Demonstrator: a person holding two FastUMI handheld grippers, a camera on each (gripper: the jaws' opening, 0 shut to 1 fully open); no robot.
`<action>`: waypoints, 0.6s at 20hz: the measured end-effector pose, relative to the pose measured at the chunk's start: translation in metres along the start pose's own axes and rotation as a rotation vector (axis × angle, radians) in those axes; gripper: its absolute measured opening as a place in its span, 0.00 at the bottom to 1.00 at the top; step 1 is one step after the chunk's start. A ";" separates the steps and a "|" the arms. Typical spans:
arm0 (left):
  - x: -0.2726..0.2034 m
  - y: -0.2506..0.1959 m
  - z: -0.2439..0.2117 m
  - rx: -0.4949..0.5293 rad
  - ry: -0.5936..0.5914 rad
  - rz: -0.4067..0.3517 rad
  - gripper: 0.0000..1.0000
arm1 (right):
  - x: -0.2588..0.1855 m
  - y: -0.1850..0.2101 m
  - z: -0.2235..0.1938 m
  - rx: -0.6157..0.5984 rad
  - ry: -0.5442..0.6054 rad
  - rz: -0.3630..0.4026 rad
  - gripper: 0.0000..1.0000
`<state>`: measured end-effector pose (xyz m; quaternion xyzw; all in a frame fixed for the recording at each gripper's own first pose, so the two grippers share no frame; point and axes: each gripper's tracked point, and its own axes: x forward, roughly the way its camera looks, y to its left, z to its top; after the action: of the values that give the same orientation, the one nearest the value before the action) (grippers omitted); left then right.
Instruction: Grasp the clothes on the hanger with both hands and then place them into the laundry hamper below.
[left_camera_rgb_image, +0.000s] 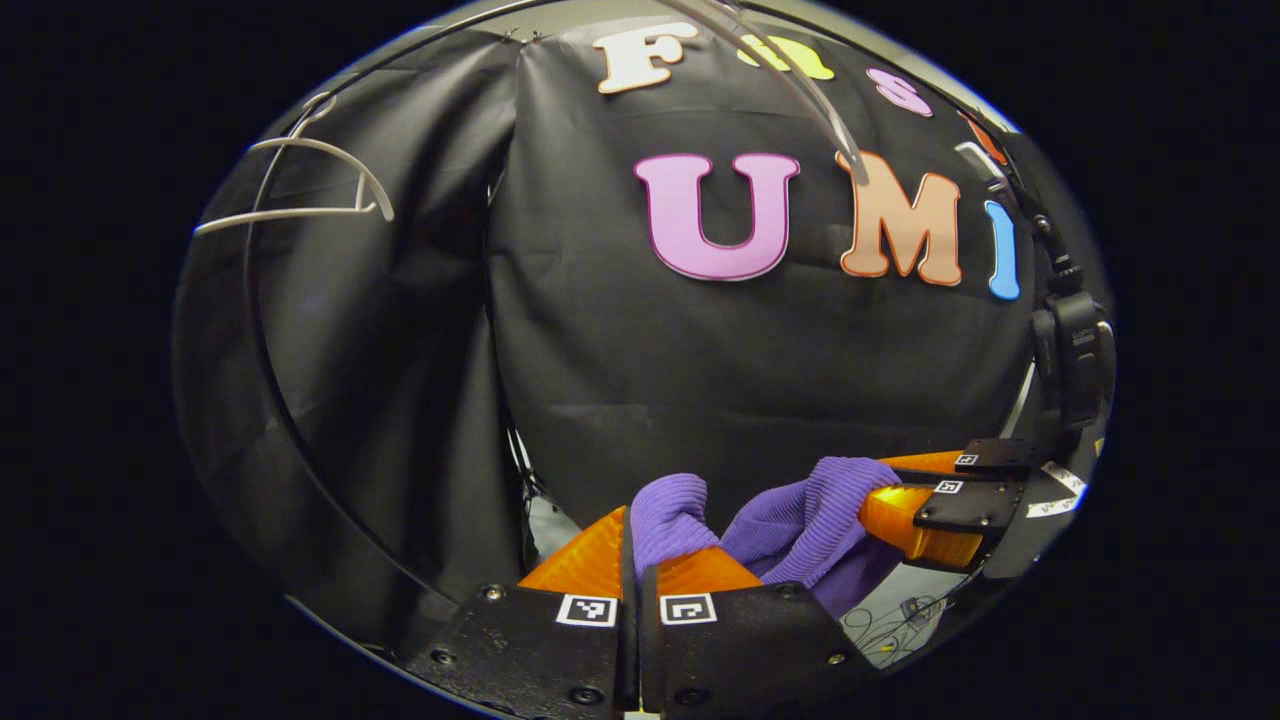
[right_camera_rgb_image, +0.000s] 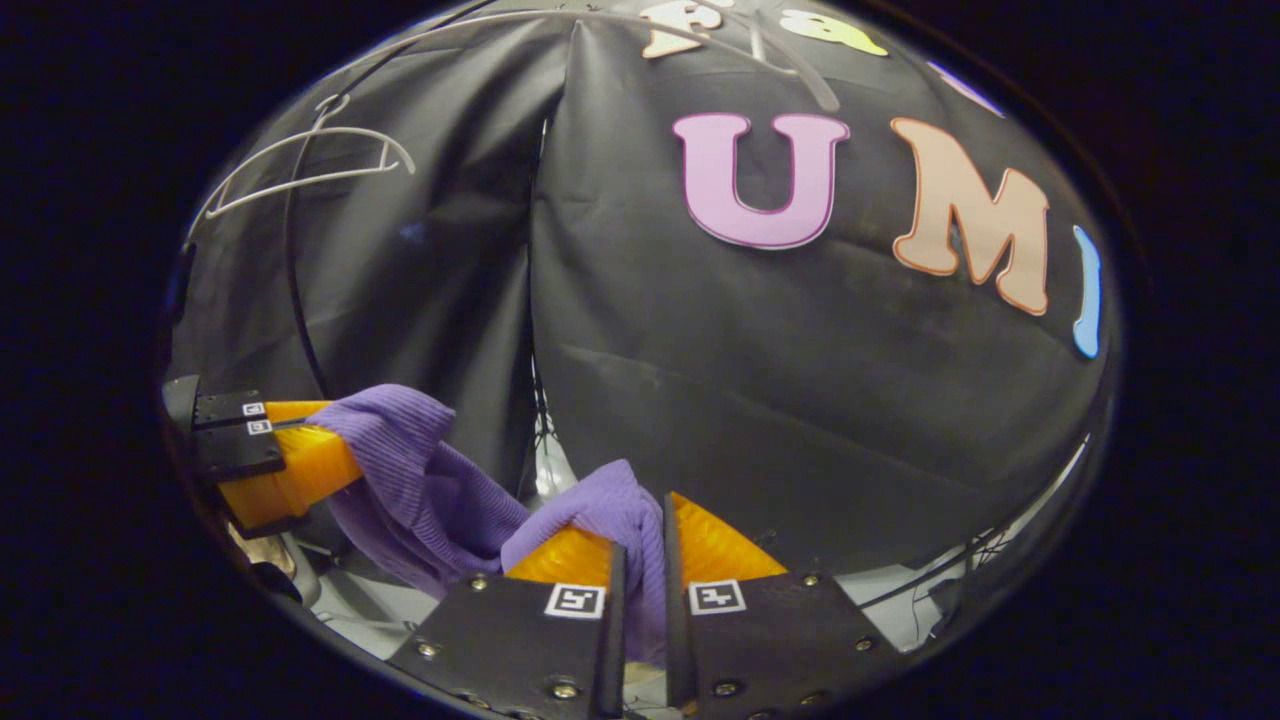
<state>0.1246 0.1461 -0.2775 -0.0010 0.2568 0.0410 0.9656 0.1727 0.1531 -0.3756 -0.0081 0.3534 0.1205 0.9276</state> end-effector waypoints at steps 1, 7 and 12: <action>0.003 0.000 -0.007 -0.003 0.016 -0.004 0.01 | 0.000 0.001 -0.007 -0.002 0.015 0.002 0.17; 0.012 -0.006 -0.052 -0.040 0.134 -0.037 0.04 | 0.005 0.006 -0.046 -0.002 0.108 0.012 0.17; 0.014 -0.007 -0.095 -0.099 0.265 -0.051 0.02 | 0.005 0.011 -0.081 0.009 0.208 0.012 0.17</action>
<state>0.0902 0.1380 -0.3670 -0.0607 0.3798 0.0286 0.9226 0.1215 0.1568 -0.4387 -0.0142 0.4484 0.1230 0.8852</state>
